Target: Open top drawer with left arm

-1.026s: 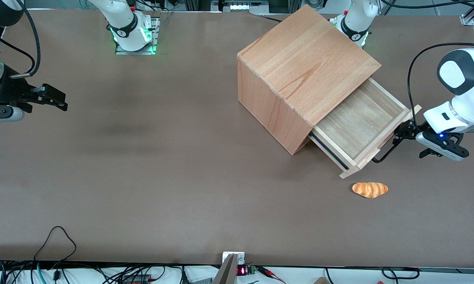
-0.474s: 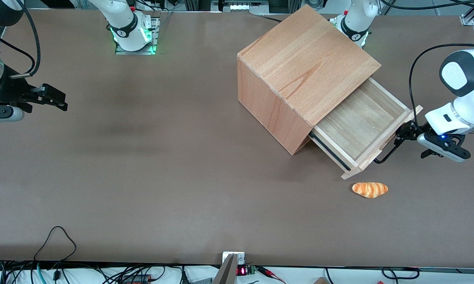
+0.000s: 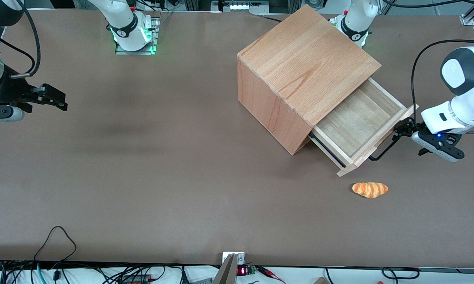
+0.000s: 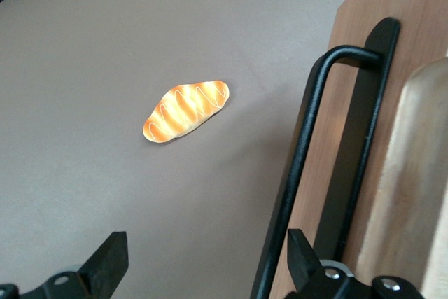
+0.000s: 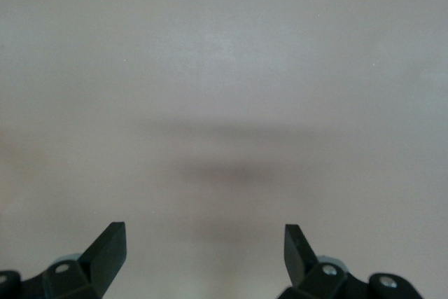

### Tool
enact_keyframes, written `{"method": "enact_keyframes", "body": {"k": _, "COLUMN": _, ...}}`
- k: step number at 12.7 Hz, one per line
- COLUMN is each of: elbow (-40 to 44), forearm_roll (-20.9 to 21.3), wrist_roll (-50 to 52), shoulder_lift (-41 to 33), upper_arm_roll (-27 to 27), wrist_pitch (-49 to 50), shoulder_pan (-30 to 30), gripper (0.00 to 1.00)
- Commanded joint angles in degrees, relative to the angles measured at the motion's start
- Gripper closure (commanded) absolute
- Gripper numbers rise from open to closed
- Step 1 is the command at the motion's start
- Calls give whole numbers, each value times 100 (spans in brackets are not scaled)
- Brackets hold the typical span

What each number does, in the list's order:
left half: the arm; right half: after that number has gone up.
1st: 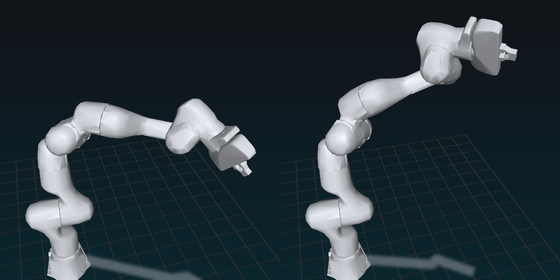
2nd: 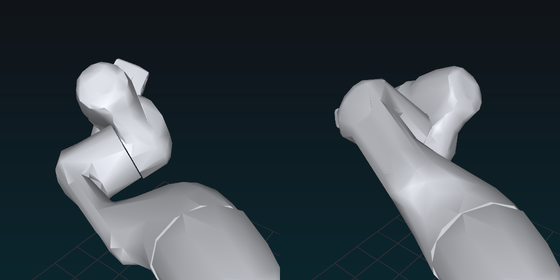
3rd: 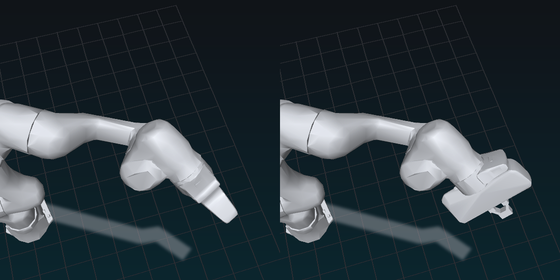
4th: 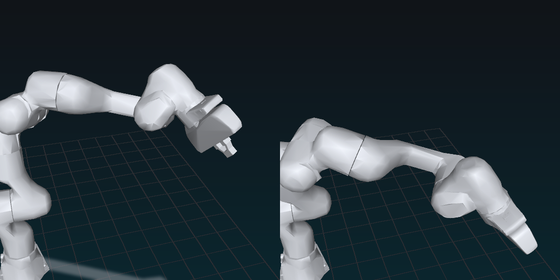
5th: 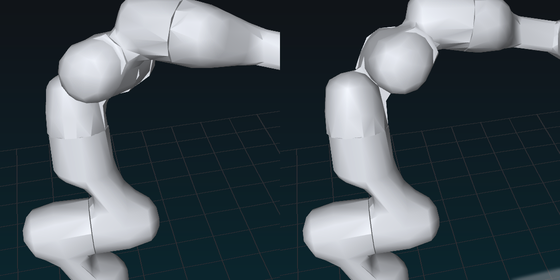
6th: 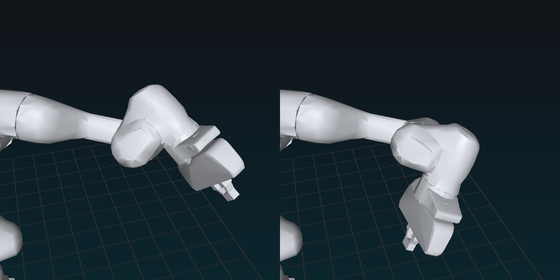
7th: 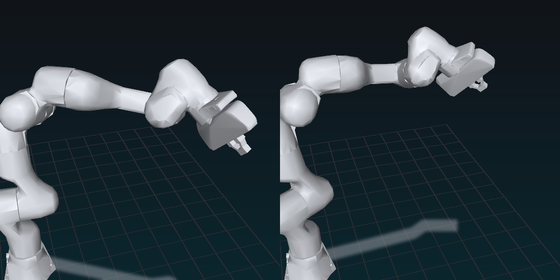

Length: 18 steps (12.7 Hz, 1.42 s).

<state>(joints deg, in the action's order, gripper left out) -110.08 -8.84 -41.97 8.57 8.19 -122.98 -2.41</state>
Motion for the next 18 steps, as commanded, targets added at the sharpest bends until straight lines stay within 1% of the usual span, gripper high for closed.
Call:
{"method": "enact_keyframes", "body": {"k": 1, "elbow": 101, "forearm_roll": 146, "wrist_roll": 66, "shoulder_lift": -66, "upper_arm_roll": -11, "wrist_pitch": 309, "shoulder_pan": -23, "gripper": 0}}
{"method": "enact_keyframes", "body": {"k": 4, "elbow": 530, "forearm_roll": 146, "wrist_roll": 84, "shoulder_lift": -136, "upper_arm_roll": -11, "wrist_pitch": 1055, "shoulder_pan": -14, "gripper": 0}}
{"method": "enact_keyframes", "body": {"k": 7, "elbow": 751, "forearm_roll": 128, "wrist_roll": 232, "shoulder_lift": -434, "upper_arm_roll": 33, "wrist_pitch": 1706, "shoulder_pan": 4, "gripper": 0}}
{"method": "enact_keyframes", "body": {"k": 9, "elbow": 918, "forearm_roll": 137, "wrist_roll": 696, "shoulder_lift": -680, "upper_arm_roll": 59, "wrist_pitch": 2154, "shoulder_pan": 21, "gripper": 0}}
{"method": "enact_keyframes", "body": {"k": 10, "elbow": 927, "forearm_roll": 198, "wrist_roll": 1030, "shoulder_lift": -864, "upper_arm_roll": 59, "wrist_pitch": 2286, "shoulder_pan": 21, "gripper": 0}}
{"method": "enact_keyframes", "body": {"k": 12, "elbow": 918, "forearm_roll": 461, "wrist_roll": 1392, "shoulder_lift": -1190, "upper_arm_roll": 59, "wrist_pitch": 2427, "shoulder_pan": 13, "gripper": 0}}
{"method": "enact_keyframes", "body": {"k": 14, "elbow": 918, "forearm_roll": 497, "wrist_roll": 1900, "shoulder_lift": -1471, "upper_arm_roll": 77, "wrist_pitch": 2690, "shoulder_pan": 13, "gripper": 0}}
{"method": "enact_keyframes", "body": {"k": 15, "elbow": 927, "forearm_roll": 593, "wrist_roll": 2216, "shoulder_lift": -1559, "upper_arm_roll": 86, "wrist_pitch": 2831, "shoulder_pan": -5, "gripper": 0}}
{"method": "enact_keyframes", "body": {"k": 16, "elbow": 927, "forearm_roll": 899, "wrist_roll": 2559, "shoulder_lift": -1664, "upper_arm_roll": 60, "wrist_pitch": 2911, "shoulder_pan": -22, "gripper": 0}}
{"method": "enact_keyframes", "body": {"k": 17, "elbow": 927, "forearm_roll": 1032, "wrist_roll": 2867, "shoulder_lift": -1692, "upper_arm_roll": 25, "wrist_pitch": 2981, "shoulder_pan": -31, "gripper": 0}}
{"method": "enact_keyframes", "body": {"k": 18, "elbow": 936, "forearm_roll": 1042, "wrist_roll": 3079, "shoulder_lift": -1718, "upper_arm_roll": 16, "wrist_pitch": 2991, "shoulder_pan": -31, "gripper": 0}}
